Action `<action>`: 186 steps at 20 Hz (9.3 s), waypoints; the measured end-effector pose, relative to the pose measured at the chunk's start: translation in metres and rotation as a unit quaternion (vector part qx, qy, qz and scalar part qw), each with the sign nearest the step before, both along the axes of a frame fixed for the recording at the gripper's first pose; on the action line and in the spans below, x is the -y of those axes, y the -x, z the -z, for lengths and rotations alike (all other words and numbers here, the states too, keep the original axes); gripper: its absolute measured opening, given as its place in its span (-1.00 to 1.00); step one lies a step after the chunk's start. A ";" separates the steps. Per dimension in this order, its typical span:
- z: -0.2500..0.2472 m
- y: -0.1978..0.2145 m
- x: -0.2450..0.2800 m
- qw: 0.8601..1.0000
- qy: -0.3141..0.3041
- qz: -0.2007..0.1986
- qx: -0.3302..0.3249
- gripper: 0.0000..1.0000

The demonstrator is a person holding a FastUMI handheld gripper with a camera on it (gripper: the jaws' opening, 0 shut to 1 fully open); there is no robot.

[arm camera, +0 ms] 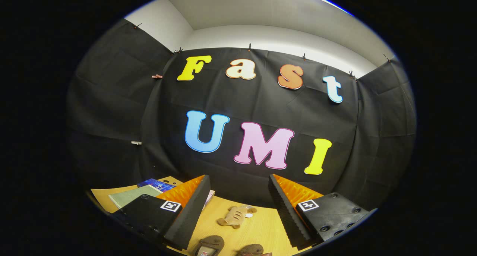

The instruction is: Open the storage box then place both shoes into the box .Put the left shoe in first, then the right shoe, with the right side of both shoes facing outward in a uniform manner.

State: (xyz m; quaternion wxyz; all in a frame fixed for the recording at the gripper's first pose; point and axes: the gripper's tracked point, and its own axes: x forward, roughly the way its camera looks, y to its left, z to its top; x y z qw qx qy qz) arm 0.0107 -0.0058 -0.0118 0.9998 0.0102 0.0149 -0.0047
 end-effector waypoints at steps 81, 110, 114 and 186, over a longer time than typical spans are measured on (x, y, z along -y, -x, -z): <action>0.014 -0.118 -0.488 0.692 -0.515 -0.420 -0.281 -0.77; 0.144 -0.037 -0.202 0.924 -0.211 -0.174 -0.267 0.95; 0.205 0.006 -0.141 0.928 -0.154 -0.111 -0.321 0.96; 0.276 -0.081 -0.444 0.820 -0.223 -0.074 -0.521 0.98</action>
